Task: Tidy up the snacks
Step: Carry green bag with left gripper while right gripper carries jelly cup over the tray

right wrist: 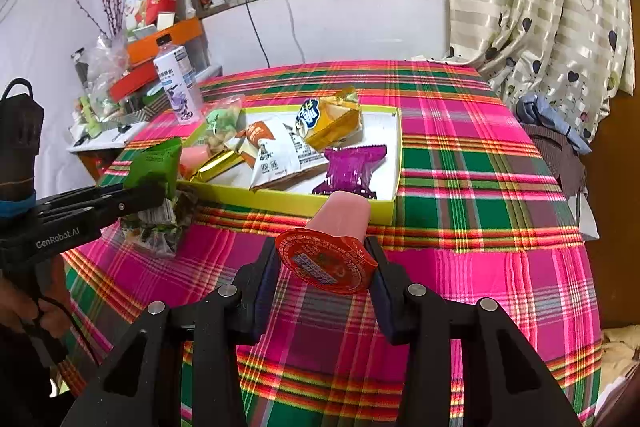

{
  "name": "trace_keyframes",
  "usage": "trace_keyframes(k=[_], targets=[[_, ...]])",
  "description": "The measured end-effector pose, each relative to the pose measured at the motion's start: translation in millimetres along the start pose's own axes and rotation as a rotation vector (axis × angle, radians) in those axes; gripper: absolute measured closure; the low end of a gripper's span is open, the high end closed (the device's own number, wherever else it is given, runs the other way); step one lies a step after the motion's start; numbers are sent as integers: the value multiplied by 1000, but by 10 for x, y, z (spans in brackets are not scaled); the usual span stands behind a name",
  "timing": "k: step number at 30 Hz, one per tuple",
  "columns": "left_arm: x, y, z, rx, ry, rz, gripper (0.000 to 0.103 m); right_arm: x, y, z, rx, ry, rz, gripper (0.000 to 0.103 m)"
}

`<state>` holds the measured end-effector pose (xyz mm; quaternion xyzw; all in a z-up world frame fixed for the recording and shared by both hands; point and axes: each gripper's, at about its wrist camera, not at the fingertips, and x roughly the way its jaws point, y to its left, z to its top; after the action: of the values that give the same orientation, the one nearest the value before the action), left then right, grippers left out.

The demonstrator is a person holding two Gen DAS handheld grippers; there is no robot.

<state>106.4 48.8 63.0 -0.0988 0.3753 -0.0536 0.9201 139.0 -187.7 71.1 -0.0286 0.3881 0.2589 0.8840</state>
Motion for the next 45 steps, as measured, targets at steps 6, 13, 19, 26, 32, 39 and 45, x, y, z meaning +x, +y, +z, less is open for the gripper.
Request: trace_keyframes(k=[6, 13, 19, 26, 32, 39, 45], targets=[[64, 60, 112, 2, -6, 16, 70, 81, -38, 166, -13, -10, -5, 63], [165, 146, 259, 1, -10, 28, 70, 213, -114, 354, -21, -22, -13, 62], [257, 185, 391, 6, -16, 39, 70, 373, -191, 499, -18, -20, -10, 62], [380, 213, 570, 17, -23, 45, 70, 608, -293, 672, -35, -14, -37, 62], [530, 271, 679, 12, -20, 47, 70, 810, -417, 796, -35, -1, -62, 62], [713, 268, 805, 21, -9, 42, 70, 1022, -453, 895, -74, 19, -89, 62], [872, 266, 908, 21, -4, 33, 70, 1187, -442, 969, -101, 35, -73, 62]])
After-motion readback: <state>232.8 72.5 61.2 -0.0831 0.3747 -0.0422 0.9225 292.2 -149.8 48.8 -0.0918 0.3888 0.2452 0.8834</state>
